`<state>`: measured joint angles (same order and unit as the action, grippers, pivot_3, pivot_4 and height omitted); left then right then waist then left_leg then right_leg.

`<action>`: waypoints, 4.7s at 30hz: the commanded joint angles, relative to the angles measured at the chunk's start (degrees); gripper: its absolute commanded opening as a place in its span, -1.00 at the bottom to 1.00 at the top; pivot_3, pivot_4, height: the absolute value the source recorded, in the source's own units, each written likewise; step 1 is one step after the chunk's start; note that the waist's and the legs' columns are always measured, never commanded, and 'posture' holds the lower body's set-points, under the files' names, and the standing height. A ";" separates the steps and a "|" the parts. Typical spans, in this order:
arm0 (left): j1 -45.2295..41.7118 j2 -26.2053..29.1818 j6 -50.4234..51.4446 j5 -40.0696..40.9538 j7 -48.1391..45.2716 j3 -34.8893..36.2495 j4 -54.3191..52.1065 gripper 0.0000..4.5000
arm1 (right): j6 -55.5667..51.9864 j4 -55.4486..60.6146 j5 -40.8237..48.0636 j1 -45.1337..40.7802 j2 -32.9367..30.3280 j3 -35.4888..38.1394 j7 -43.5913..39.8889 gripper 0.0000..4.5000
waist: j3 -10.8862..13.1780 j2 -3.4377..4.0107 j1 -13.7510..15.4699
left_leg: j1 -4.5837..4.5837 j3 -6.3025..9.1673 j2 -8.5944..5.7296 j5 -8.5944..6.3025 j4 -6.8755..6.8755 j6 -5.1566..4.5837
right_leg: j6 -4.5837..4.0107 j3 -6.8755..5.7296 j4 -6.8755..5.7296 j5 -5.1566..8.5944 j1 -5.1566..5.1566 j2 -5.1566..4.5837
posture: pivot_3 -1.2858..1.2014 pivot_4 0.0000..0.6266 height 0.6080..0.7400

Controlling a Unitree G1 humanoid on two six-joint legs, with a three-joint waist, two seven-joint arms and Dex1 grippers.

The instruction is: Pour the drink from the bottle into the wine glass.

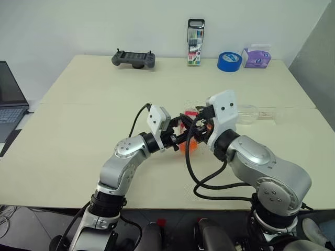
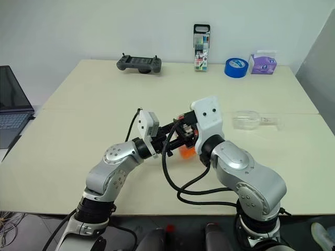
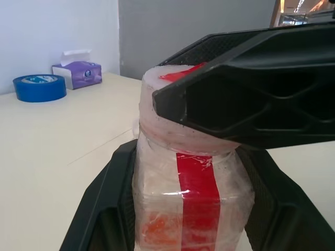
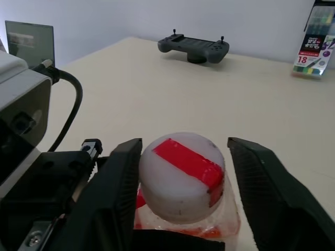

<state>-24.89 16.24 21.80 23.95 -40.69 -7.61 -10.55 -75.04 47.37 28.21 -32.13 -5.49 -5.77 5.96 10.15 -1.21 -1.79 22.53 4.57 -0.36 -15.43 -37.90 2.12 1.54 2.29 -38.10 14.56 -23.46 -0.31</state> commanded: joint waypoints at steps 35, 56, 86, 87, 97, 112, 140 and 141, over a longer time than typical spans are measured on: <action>-3.92 -1.41 -2.26 0.03 -2.41 -0.51 1.15 -0.05 | 15.46 -6.54 11.51 -2.18 -21.23 7.92 -24.83 0.55 | 0.14 0.12 0.15 | -0.05 -0.05 0.01 -0.05 -0.04 -0.09 | 0.01 0.02 0.09 0.00 0.12 0.02 | 0.03 -0.52 1.00; -3.19 -1.91 -2.60 -0.14 -2.52 -0.66 0.94 -0.05 | 7.96 -6.75 2.21 -4.80 -8.55 0.62 -6.52 0.55 | 0.14 0.14 0.08 | -0.04 -0.06 0.01 -0.05 -0.04 -0.08 | 0.01 0.03 0.04 0.00 0.07 0.03 | 0.03 -0.52 1.00; -4.33 -1.95 -5.19 -1.51 -2.65 -0.08 4.03 -0.05 | 0.40 7.05 5.26 2.37 -6.95 8.81 -3.43 0.55 | 0.14 0.15 0.01 | 0.00 -0.04 0.04 -0.05 -0.01 -0.09 | 0.03 0.02 0.03 0.01 0.03 0.06 | 0.03 -0.52 1.00; -4.60 -2.05 -5.69 -1.90 -2.34 -0.06 4.64 -0.05 | -0.82 7.74 4.67 2.32 -5.29 7.68 -1.77 0.55 | 0.13 0.15 -0.01 | -0.01 -0.04 0.05 -0.05 -0.01 -0.09 | 0.04 0.02 0.00 0.02 0.01 0.07 | 0.03 -0.52 1.00; -5.65 -3.24 -6.83 -2.64 -2.85 -0.06 6.71 -0.05 | -4.48 8.81 0.07 1.95 0.87 5.30 3.32 0.55 | 0.13 0.15 0.08 | 0.06 -0.06 -0.03 -0.04 -0.02 -0.07 | 0.01 0.04 0.07 0.00 -0.02 0.00 | 0.03 -0.52 1.00; -5.62 -3.52 -6.94 -2.99 -2.82 -0.17 6.83 -0.05 | -2.82 6.04 -4.06 1.03 1.17 1.83 2.10 0.55 | 0.13 0.15 -0.02 | 0.05 -0.03 0.01 -0.04 -0.01 -0.08 | 0.02 0.01 0.04 0.01 -0.04 0.04 | 0.03 -0.52 1.00; -6.50 -4.66 -5.40 -3.37 -2.24 -0.96 5.67 -0.05 | 22.69 -21.20 12.22 -4.90 -36.27 11.04 -60.76 -1.00 | 0.21 0.19 -0.19 | -0.07 -0.30 -0.03 -0.13 0.01 -0.24 | 0.13 -0.03 0.08 0.07 0.05 0.27 | 0.03 -0.52 1.00; -6.62 -4.67 -5.39 -3.40 -2.29 -0.87 5.75 -0.05 | 23.73 -21.96 11.87 -5.08 -36.59 10.96 -60.92 -1.00 | 0.22 0.20 -0.16 | -0.07 -0.31 -0.01 -0.13 -0.01 -0.24 | 0.14 -0.03 0.06 0.07 0.05 0.28 | 0.03 -0.52 1.00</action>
<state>-29.76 11.65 17.11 20.13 -43.04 -9.13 -3.60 -54.41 25.69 40.83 -35.62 -41.40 4.99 -53.61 10.37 -1.01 -1.96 22.46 4.27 -0.35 -15.56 -37.91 1.88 1.68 2.25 -38.06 14.63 -23.42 -0.03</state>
